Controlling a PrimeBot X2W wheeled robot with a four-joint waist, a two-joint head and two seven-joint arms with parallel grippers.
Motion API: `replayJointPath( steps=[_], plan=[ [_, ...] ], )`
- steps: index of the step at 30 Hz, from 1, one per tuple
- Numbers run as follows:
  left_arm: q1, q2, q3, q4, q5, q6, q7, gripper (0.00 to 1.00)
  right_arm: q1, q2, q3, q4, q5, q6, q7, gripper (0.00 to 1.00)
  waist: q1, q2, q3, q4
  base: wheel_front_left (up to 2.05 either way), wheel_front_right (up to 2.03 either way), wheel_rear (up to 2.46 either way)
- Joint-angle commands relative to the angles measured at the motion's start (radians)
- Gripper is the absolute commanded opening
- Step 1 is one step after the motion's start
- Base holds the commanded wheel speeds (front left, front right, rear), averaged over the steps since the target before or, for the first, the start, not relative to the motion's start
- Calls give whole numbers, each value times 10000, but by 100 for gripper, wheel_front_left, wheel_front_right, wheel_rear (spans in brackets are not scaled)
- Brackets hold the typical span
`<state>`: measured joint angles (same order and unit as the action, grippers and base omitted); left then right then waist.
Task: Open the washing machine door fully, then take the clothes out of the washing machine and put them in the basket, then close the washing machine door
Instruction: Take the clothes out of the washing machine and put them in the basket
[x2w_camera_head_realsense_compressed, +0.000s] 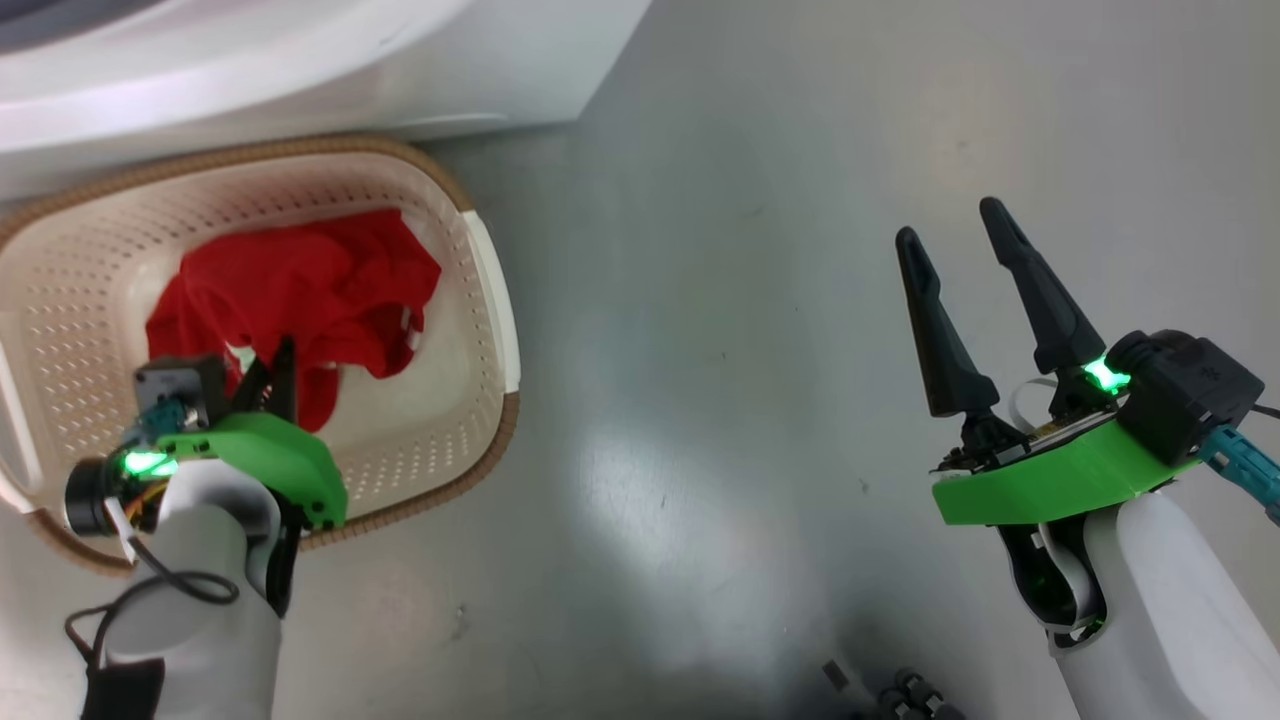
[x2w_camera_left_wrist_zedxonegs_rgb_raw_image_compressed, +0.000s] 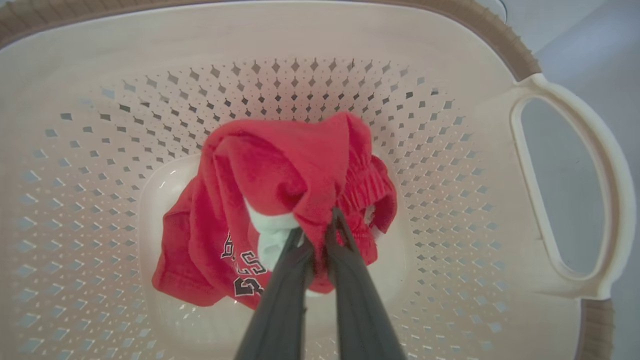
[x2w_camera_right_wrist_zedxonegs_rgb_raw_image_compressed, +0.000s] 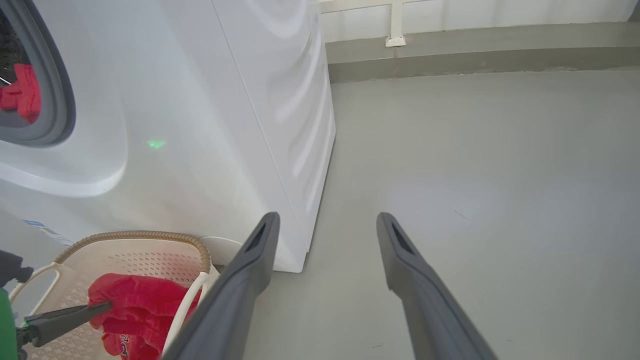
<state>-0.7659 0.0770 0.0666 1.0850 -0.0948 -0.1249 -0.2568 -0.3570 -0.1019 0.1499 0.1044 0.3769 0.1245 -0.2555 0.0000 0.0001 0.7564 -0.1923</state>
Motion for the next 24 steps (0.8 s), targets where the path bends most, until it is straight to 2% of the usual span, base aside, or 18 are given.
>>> replayJointPath(
  steps=[1, 4, 6, 8, 10, 11, 12, 13, 24],
  plan=[
    [82, 297, 220, 31, 15, -38, -49, 0, 121, -12, 203, -261, 108, 62, -63, 100, 0, -1, 289, -56, 0, 0, 0],
    [-113, 319, 286, 240, -59, -18, -49, 3, 84, -6, 174, -291, 92, 62, -63, 100, 0, -1, 404, -50, 0, 0, 0],
    [-195, 352, 310, 321, -83, -15, -49, 20, 55, -1, 169, -297, 89, 62, -63, 100, 0, -1, 451, -52, 0, 0, 0],
    [-252, 364, 351, 373, -125, -1, -49, 30, 23, 4, 171, -282, 86, 62, -63, 100, 0, -1, 466, -53, 0, 0, 0],
    [-287, 369, 375, 388, -149, 4, -49, 53, 3, 13, 169, -275, 80, 62, -63, 100, 0, -1, 461, -49, 0, 0, 0],
    [-300, 369, 393, 376, -167, 4, -49, 79, -4, 19, 165, -274, 75, 62, -63, 100, 0, -1, 454, -44, 0, 0, 0],
    [-308, 369, 415, 357, -188, 4, -49, 96, -8, 24, 158, -274, 72, 62, -63, 100, 0, -1, 444, -38, 0, 0, 0],
    [-311, 368, 435, 338, -206, 3, -49, 100, -11, 25, 152, -269, 71, 62, -63, 100, 0, -1, 428, -30, 0, 0, 0],
    [-108, 296, 585, 161, -347, -8, -49, 100, 27, -27, 66, -121, 57, 62, -63, 100, 0, -1, -185, 166, 0, 0, 0]
  ],
)
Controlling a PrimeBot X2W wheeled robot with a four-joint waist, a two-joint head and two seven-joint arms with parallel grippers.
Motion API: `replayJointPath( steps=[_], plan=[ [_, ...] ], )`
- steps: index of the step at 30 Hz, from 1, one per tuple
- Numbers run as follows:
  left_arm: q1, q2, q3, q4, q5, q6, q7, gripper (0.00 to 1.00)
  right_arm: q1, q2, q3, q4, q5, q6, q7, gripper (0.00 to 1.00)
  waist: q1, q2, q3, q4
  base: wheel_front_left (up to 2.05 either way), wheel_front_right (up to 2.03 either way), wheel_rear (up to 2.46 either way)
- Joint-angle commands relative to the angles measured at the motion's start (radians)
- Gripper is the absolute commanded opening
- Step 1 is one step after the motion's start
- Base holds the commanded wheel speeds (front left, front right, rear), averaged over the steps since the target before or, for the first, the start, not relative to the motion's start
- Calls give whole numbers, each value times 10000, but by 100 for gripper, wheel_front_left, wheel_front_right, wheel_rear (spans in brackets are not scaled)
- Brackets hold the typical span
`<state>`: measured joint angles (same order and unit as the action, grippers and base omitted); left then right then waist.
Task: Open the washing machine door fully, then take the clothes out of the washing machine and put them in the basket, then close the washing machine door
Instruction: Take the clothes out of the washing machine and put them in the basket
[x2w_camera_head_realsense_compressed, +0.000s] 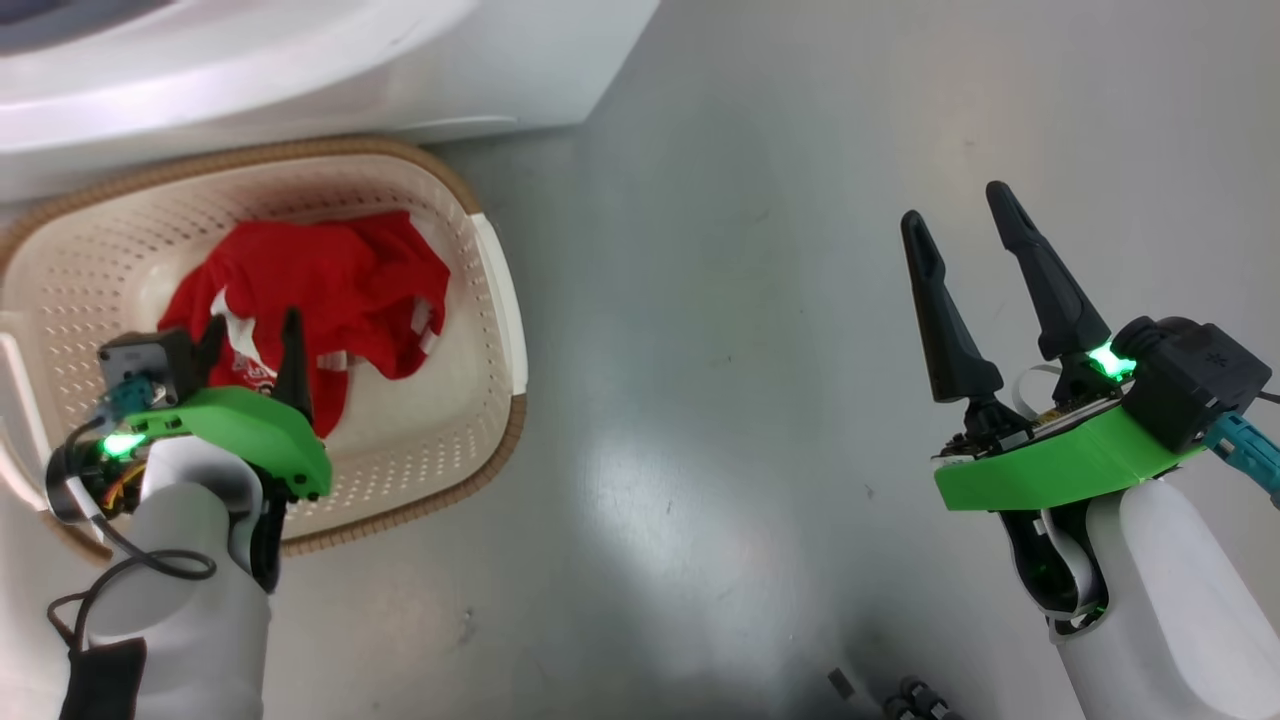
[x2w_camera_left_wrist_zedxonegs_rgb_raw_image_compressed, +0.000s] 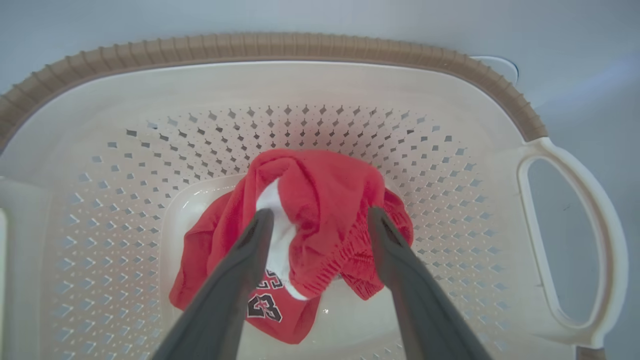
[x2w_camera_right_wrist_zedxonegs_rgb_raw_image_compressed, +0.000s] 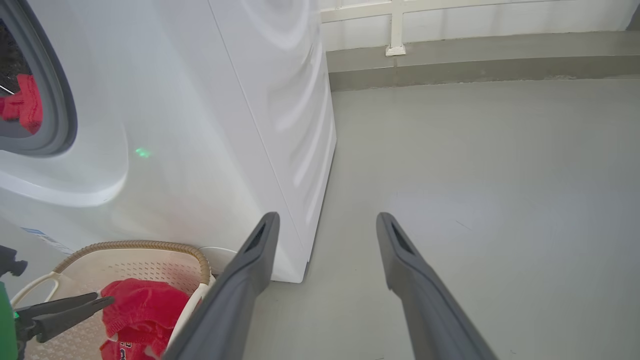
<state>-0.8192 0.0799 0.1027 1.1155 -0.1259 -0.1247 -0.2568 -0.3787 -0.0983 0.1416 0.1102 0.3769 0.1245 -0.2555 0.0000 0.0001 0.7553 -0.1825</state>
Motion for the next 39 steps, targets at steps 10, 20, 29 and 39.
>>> replayJointPath(
  steps=[10, 20, 29, 39],
  plan=[
    [1111, 167, 548, -889, -286, -35, -49, 100, 409, -158, 117, 27, 1, 62, -63, 100, 0, -1, -1360, 308, 0, 0, 0],
    [2429, -1, 620, -2276, -351, -55, -49, 100, 1147, -270, 39, 295, -37, 62, -63, 100, 0, -1, -3032, 555, 0, 0, 0],
    [3506, -137, 141, -3705, -499, -58, -49, 100, 1897, -414, -68, 444, -64, 62, -63, 100, 0, -1, -4214, 778, 0, 0, 0],
    [4726, -151, -158, -5356, -546, -58, -49, 100, 2662, -530, -314, 508, -104, 62, -63, 100, 0, -1, -5427, 954, 0, 0, 0]
  ],
)
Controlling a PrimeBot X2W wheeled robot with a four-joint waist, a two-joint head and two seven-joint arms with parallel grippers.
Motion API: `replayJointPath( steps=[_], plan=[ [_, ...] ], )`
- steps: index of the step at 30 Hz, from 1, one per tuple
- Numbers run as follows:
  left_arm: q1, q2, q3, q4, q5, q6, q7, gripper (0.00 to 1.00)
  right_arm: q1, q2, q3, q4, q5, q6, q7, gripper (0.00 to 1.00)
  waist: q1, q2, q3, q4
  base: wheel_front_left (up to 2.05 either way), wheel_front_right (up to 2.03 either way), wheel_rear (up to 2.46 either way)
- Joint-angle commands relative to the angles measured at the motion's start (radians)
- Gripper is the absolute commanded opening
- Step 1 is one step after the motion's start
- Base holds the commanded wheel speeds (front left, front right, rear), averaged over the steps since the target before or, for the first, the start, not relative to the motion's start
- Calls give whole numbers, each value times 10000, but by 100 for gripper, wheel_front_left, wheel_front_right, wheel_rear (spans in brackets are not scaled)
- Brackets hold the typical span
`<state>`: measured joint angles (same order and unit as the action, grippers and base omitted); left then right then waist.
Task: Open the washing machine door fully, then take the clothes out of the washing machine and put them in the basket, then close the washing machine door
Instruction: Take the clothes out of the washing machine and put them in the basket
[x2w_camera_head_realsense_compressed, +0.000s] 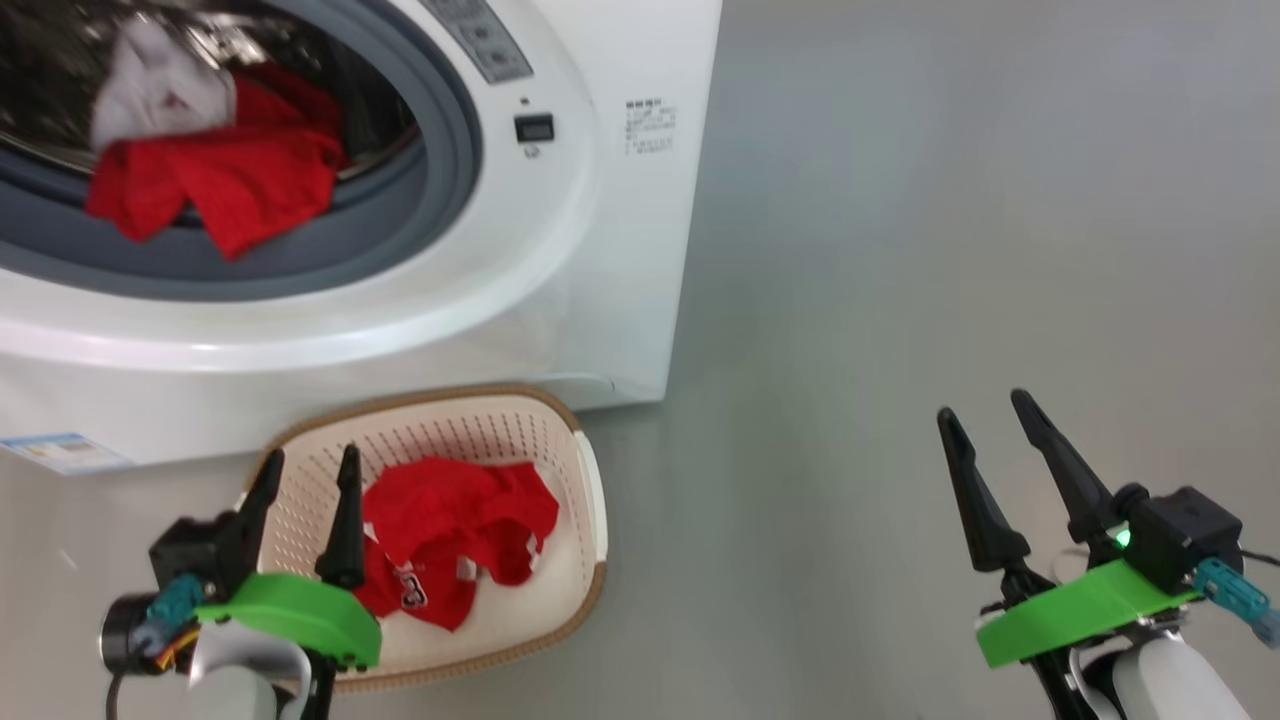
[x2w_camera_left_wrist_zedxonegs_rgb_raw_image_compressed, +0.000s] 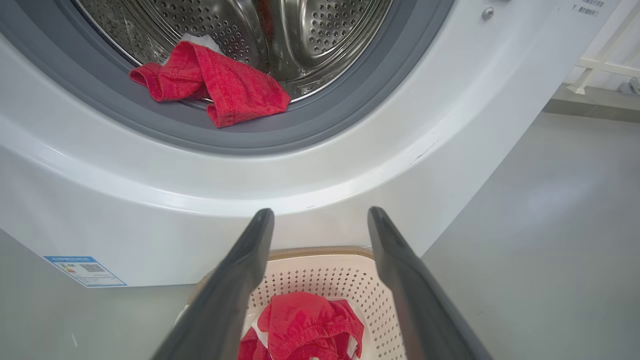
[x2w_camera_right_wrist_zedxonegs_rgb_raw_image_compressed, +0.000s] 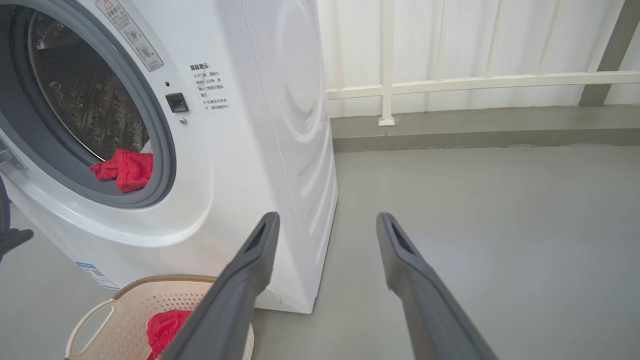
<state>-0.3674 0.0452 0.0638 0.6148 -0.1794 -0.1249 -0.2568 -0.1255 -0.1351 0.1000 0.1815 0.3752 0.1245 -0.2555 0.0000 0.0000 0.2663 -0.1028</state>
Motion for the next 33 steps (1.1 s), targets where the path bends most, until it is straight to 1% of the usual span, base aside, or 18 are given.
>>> replayJointPath(
  steps=[1, 15, 33],
  plan=[
    [342, 197, 220, -509, -4, -57, -49, 100, 212, -169, 76, -199, -91, 62, -63, 100, 0, 0, -654, 176, 0, 0, 0],
    [2499, 180, 235, -2746, 291, -57, -49, 100, 1580, -218, -214, -157, -150, 62, -63, 100, 0, 0, -2121, 444, 0, 0, 0],
    [4455, 77, 597, -4851, 478, -57, -49, 100, 2280, -293, -393, -216, -189, 62, -63, 100, 0, 0, -2642, 483, 0, 0, 0]
  ],
)
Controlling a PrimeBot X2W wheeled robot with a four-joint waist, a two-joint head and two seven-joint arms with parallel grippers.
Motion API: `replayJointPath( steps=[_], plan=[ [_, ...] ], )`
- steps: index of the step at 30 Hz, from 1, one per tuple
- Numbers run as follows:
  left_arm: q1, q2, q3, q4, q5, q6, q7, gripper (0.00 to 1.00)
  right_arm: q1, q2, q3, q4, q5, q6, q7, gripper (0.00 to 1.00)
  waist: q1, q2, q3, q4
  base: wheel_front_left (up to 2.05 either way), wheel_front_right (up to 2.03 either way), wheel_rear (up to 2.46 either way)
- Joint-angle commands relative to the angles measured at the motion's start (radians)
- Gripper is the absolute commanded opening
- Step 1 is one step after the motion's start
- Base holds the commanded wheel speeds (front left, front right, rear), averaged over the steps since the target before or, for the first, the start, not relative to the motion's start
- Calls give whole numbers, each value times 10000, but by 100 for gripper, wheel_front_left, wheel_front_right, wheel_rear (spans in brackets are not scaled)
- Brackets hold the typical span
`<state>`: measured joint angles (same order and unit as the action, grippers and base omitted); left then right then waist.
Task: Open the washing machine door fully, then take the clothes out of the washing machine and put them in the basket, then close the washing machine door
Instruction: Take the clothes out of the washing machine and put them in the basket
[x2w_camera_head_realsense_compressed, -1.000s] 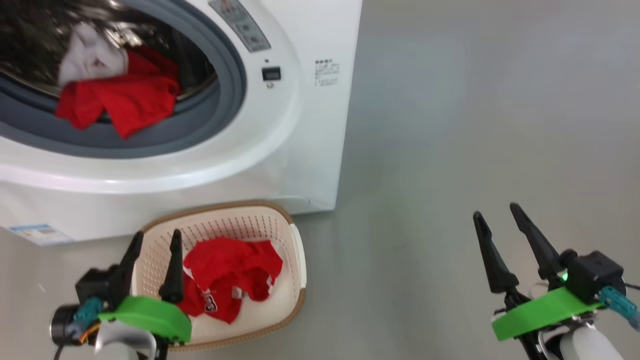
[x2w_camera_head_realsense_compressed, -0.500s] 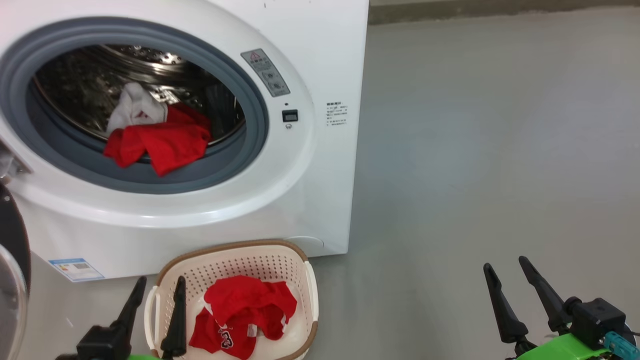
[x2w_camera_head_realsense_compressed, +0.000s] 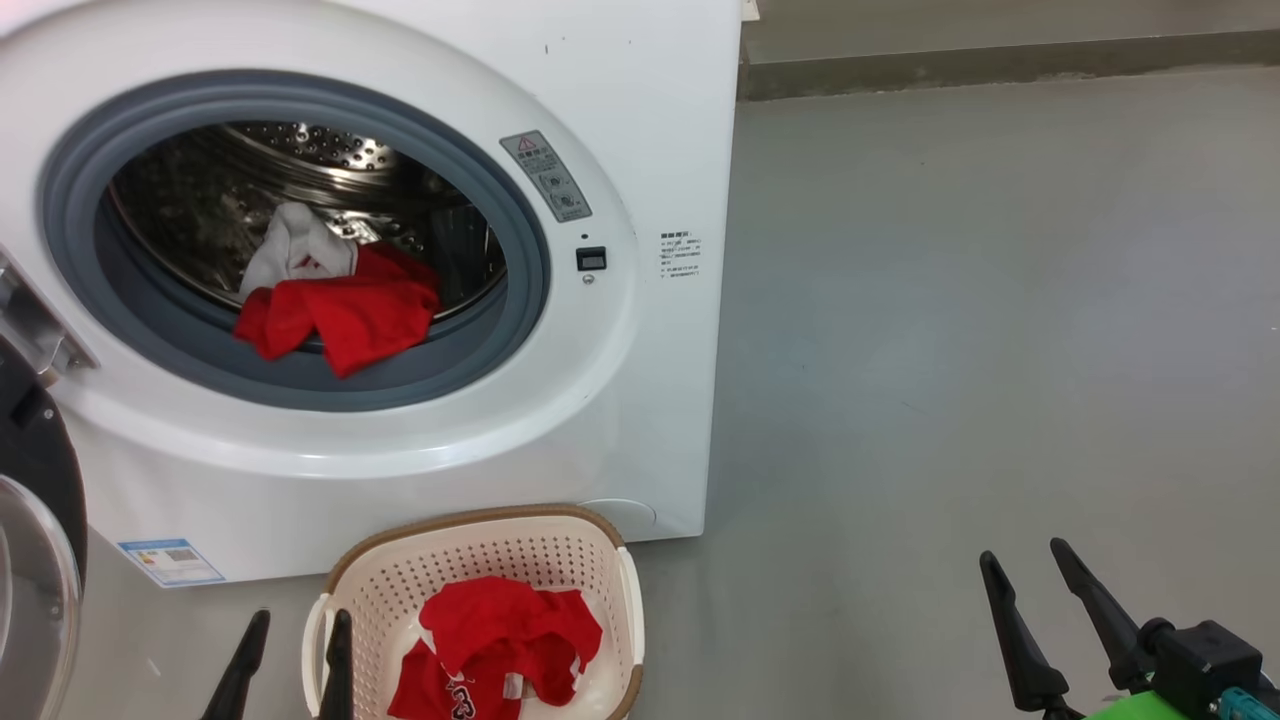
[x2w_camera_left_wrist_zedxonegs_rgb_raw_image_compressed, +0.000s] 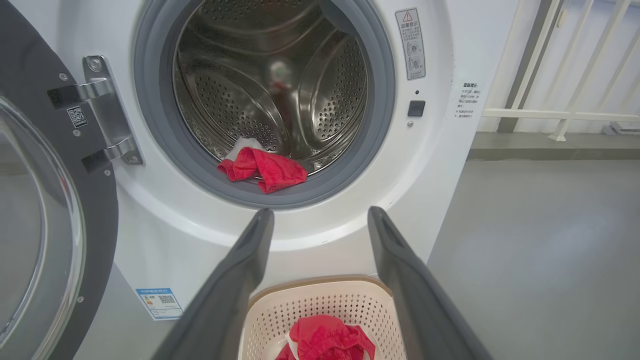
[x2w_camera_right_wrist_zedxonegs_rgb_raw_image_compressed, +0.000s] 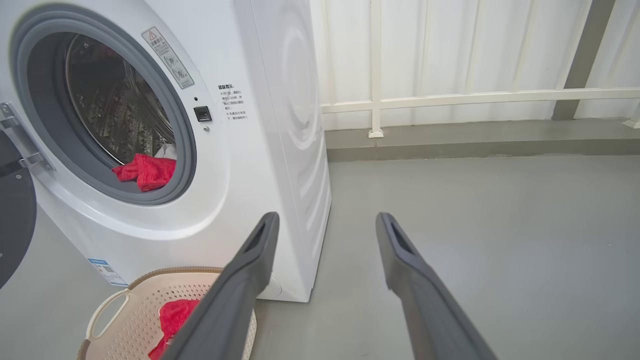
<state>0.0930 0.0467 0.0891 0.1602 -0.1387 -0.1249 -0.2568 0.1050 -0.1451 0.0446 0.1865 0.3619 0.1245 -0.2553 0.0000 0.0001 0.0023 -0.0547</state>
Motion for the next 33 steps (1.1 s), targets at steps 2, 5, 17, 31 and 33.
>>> replayJointPath(
  steps=[2, 5, 17, 31, 33],
  plan=[
    [-40, 52, 374, -419, 50, -45, -49, 100, 27, -187, 126, -281, -63, 62, -65, 100, 0, -1, -8, 20, 0, 0, 0],
    [38, 43, 398, -521, -26, -20, -49, 100, 59, -175, 90, -289, -72, 62, -65, 100, 0, -1, 1, 41, 0, 0, 0],
    [52, 37, 273, -614, -255, 124, -49, 100, 0, -119, 94, -304, -67, 62, -65, 100, 0, -1, 109, 16, 0, 0, 0],
    [-452, 36, 37, -520, -183, 253, -49, 100, -229, -69, 111, -375, -73, 62, -65, 100, 0, -1, 612, 5, 0, 0, 0],
    [-717, 36, 52, -300, -90, 239, -49, 100, -328, -60, 118, -388, -72, 62, -65, 100, 0, -1, 774, -14, 0, 0, 0]
  ],
)
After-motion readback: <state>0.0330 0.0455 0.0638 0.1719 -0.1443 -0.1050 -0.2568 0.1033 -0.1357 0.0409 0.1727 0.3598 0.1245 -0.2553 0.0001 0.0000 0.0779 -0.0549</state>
